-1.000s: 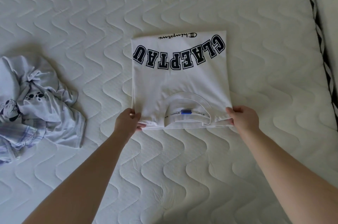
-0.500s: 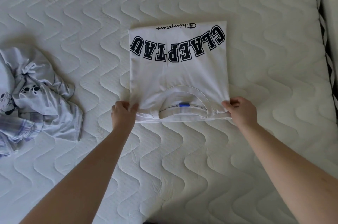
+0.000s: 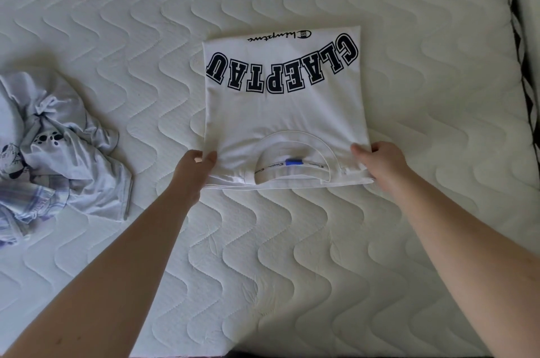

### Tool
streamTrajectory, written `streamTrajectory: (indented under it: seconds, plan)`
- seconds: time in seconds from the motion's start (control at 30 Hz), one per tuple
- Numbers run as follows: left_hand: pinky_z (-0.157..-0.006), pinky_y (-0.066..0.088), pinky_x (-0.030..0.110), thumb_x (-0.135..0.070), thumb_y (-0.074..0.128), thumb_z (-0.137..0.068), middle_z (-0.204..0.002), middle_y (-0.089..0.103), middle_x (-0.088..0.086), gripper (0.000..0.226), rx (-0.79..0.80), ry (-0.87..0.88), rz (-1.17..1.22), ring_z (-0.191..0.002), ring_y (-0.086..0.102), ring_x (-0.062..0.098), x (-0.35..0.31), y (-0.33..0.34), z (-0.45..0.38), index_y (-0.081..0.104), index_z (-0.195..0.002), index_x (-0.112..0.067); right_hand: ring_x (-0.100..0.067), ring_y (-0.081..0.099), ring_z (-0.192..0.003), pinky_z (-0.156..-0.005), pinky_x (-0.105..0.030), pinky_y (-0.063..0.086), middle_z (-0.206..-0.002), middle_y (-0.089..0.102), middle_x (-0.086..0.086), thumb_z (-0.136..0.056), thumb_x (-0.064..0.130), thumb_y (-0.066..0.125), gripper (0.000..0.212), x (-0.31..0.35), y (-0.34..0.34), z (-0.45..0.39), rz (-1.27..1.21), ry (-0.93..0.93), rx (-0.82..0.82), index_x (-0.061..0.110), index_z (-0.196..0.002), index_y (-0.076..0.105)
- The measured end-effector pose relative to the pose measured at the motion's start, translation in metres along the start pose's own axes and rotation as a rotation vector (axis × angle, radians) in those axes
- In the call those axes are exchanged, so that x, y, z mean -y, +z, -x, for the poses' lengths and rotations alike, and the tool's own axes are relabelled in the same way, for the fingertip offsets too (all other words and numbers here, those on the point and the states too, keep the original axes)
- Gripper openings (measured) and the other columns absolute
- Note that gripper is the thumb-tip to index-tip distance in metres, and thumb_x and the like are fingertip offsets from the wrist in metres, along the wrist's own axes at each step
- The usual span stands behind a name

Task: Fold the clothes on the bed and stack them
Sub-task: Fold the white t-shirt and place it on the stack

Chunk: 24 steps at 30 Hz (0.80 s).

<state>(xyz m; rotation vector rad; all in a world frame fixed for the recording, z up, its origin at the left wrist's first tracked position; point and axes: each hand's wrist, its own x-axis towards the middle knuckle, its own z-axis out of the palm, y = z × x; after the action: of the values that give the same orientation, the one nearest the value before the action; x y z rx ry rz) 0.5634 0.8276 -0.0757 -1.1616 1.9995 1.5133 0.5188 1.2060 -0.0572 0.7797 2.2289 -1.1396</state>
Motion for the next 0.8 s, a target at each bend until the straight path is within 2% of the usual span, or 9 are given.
streamTrajectory:
  seconds: [0.07,0.17,0.27,0.33,0.4,0.47,0.53,0.67,0.8]
  plan:
    - [-0.098,0.050,0.050,-0.023,0.066,-0.092,-0.120,0.062,0.013,0.042,-0.008,-0.005,0.020,-0.107,0.063,0.032,0.008,0.000,0.003,0.051,-0.129,-0.009,-0.025,0.063,-0.072,-0.065,-0.029,0.046,-0.083,0.067,-0.009,-0.089,0.036,0.067,0.027,-0.009,0.001,0.003,0.012,-0.009,0.000,0.009,-0.089,0.067]
    - [-0.100,0.049,0.047,-0.023,0.066,-0.092,-0.123,0.063,0.011,0.048,0.033,-0.025,0.045,-0.110,0.063,0.030,0.017,-0.001,0.003,0.049,-0.135,-0.009,-0.023,0.061,-0.067,-0.061,-0.028,0.043,-0.076,0.066,-0.006,-0.089,0.035,0.068,0.027,-0.020,0.002,0.005,-0.011,-0.029,0.002,0.008,-0.089,0.069]
    - [-0.088,0.051,0.034,-0.045,0.069,-0.087,-0.117,0.067,0.004,0.046,0.074,-0.115,0.088,-0.105,0.063,0.022,0.010,-0.005,-0.001,0.058,-0.123,-0.017,-0.019,0.062,-0.066,-0.061,-0.026,0.044,-0.074,0.067,-0.001,-0.088,0.036,0.069,0.025,-0.023,0.002,0.001,-0.064,-0.028,0.036,0.011,-0.090,0.070]
    - [-0.078,0.049,0.029,-0.053,0.070,-0.082,-0.108,0.071,0.002,0.047,0.153,-0.167,0.078,-0.095,0.065,0.016,0.003,-0.007,-0.002,0.064,-0.114,-0.019,-0.017,0.065,-0.071,-0.064,-0.027,0.048,-0.080,0.069,-0.001,-0.088,0.040,0.068,0.025,-0.025,0.001,-0.002,-0.119,-0.003,0.077,0.015,-0.093,0.070]
    - [-0.073,0.048,0.024,-0.051,0.077,-0.073,-0.102,0.075,-0.001,0.049,0.281,-0.163,0.019,-0.084,0.069,0.011,0.001,-0.006,-0.001,0.067,-0.110,-0.021,-0.015,0.066,-0.075,-0.066,-0.028,0.049,-0.084,0.071,0.001,-0.089,0.044,0.066,0.025,-0.026,-0.002,-0.002,-0.142,0.003,0.118,0.020,-0.095,0.069]
    - [-0.080,0.049,0.026,-0.043,0.082,-0.066,-0.101,0.076,-0.002,0.052,0.337,-0.141,0.021,-0.092,0.071,0.015,0.005,-0.003,0.000,0.066,-0.110,-0.020,-0.013,0.067,-0.078,-0.064,-0.027,0.049,-0.087,0.071,0.003,-0.090,0.045,0.063,0.026,-0.027,-0.005,-0.001,-0.162,0.003,0.166,0.021,-0.100,0.068]
    - [-0.077,0.054,0.027,-0.037,0.081,-0.066,-0.101,0.076,0.000,0.051,0.314,-0.118,0.113,-0.094,0.072,0.018,0.012,-0.001,0.002,0.065,-0.110,-0.017,-0.014,0.068,-0.083,-0.068,-0.029,0.051,-0.092,0.072,0.004,-0.091,0.041,0.062,0.027,-0.027,-0.005,0.000,-0.206,0.012,0.219,0.020,-0.107,0.067]
    - [-0.066,0.057,0.024,-0.038,0.080,-0.066,-0.098,0.076,0.002,0.051,0.239,-0.099,0.275,-0.089,0.073,0.019,0.022,-0.001,0.014,0.066,-0.107,-0.013,-0.023,0.066,-0.097,-0.089,-0.040,0.052,-0.107,0.070,-0.005,-0.096,0.033,0.059,0.028,-0.021,-0.003,0.006,-0.295,-0.004,0.234,0.015,-0.116,0.062]
    - [-0.067,0.057,0.030,-0.043,0.084,-0.060,-0.097,0.076,0.008,0.055,0.188,-0.055,0.286,-0.085,0.074,0.022,0.017,-0.007,0.039,0.069,-0.102,-0.010,-0.018,0.069,-0.100,-0.091,-0.034,0.051,-0.110,0.072,-0.003,-0.095,0.035,0.059,0.031,-0.018,-0.019,0.029,-0.377,-0.019,0.269,0.014,-0.116,0.066]
